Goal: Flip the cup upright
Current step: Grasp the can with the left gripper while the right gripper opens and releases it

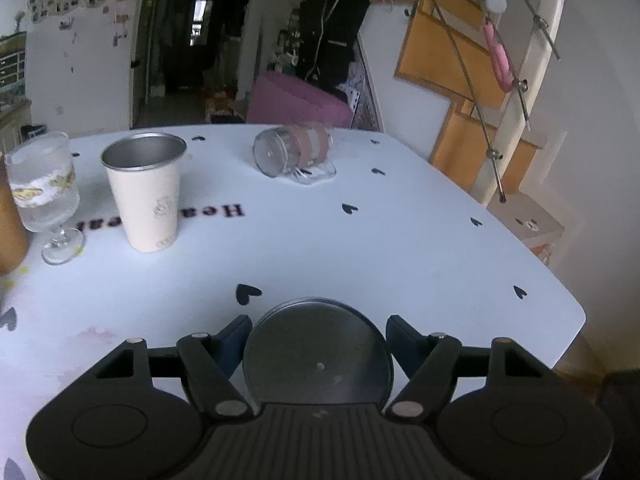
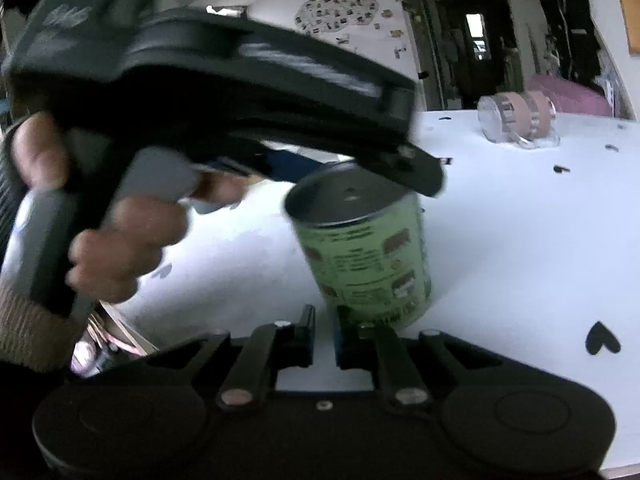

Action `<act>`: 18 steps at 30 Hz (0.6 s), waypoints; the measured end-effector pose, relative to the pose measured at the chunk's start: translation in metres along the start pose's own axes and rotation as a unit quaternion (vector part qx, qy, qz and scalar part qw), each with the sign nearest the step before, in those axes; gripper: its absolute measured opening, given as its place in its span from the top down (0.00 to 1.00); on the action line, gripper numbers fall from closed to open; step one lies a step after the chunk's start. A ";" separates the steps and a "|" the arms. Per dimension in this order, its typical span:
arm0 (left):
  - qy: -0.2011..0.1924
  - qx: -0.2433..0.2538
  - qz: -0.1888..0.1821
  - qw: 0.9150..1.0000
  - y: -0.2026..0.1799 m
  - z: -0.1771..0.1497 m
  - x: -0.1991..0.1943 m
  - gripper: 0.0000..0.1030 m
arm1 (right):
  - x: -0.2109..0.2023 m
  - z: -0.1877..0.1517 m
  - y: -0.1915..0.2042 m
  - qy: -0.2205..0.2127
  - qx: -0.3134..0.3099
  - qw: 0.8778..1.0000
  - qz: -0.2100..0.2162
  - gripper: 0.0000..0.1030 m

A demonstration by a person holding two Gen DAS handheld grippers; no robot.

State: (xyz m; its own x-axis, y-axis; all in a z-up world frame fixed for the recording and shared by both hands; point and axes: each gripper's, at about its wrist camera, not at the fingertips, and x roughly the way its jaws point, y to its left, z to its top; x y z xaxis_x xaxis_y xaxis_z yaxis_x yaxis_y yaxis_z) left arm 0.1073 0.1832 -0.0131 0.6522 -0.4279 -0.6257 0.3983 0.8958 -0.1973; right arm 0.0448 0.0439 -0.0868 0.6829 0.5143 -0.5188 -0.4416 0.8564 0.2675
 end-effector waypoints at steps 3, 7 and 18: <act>-0.009 0.008 0.004 1.000 0.000 -0.004 -0.009 0.28 | 0.005 0.002 -0.006 0.002 0.015 1.000 -0.009 0.91; -0.005 0.015 -0.001 1.000 0.001 -0.013 -0.019 0.28 | 0.014 0.008 -0.007 0.002 0.029 0.999 -0.016 0.90; 0.013 -0.029 0.009 0.999 0.030 -0.032 -0.022 0.29 | 0.014 0.003 -0.006 0.011 0.015 0.999 -0.026 0.87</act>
State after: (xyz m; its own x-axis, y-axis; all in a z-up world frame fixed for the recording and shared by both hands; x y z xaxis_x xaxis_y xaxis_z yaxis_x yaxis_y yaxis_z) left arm 0.0844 0.2238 -0.0291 0.6416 -0.4084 -0.6493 0.3484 0.9093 -0.2277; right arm 0.0588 0.0466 -0.0932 0.6906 0.4690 -0.5506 -0.3885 0.8827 0.2645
